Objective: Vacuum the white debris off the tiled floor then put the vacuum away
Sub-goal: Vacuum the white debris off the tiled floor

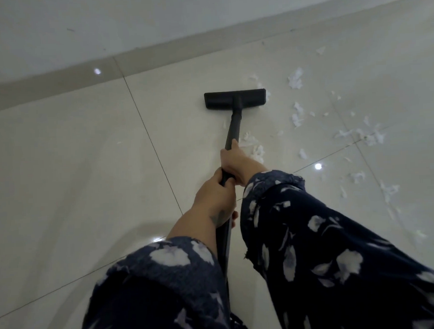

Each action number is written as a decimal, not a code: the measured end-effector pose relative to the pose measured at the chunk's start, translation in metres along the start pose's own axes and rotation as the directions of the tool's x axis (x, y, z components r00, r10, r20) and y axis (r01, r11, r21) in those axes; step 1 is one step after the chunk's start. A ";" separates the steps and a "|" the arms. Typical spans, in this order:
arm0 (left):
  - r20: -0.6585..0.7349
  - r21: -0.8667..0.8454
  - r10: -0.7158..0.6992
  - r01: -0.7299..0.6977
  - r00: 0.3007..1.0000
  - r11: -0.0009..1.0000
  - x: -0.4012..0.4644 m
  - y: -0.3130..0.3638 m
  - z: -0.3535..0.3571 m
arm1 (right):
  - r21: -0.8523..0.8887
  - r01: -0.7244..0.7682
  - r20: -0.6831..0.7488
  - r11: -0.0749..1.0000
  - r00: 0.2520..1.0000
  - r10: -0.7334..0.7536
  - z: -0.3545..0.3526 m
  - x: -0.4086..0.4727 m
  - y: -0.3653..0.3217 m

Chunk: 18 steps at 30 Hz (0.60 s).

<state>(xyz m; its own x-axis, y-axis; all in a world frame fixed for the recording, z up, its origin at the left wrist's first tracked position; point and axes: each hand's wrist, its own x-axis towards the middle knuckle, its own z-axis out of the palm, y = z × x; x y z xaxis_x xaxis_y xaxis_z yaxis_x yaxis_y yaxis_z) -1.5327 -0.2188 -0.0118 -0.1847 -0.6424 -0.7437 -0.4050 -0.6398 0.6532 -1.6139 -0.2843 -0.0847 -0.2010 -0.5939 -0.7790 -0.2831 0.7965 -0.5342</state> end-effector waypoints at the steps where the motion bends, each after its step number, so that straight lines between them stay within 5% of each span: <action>1: 0.001 0.011 0.001 -0.001 1.000 1.000 -0.002 -0.002 0.003 | 0.004 -0.006 -0.007 1.000 1.000 0.006 -0.002 -0.002 0.004; 18: 0.041 0.188 -0.022 0.014 0.999 0.982 -0.082 -0.058 0.045 | 0.070 -0.052 -0.014 0.996 0.999 0.053 0.001 -0.085 0.083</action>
<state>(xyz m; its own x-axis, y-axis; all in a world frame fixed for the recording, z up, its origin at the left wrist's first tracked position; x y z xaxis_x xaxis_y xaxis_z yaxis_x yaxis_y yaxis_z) -1.5349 -0.1099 0.0054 -0.2126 -0.6105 -0.7630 -0.5684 -0.5579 0.6048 -1.6197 -0.1672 -0.0633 -0.2285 -0.5525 -0.8016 -0.2055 0.8322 -0.5150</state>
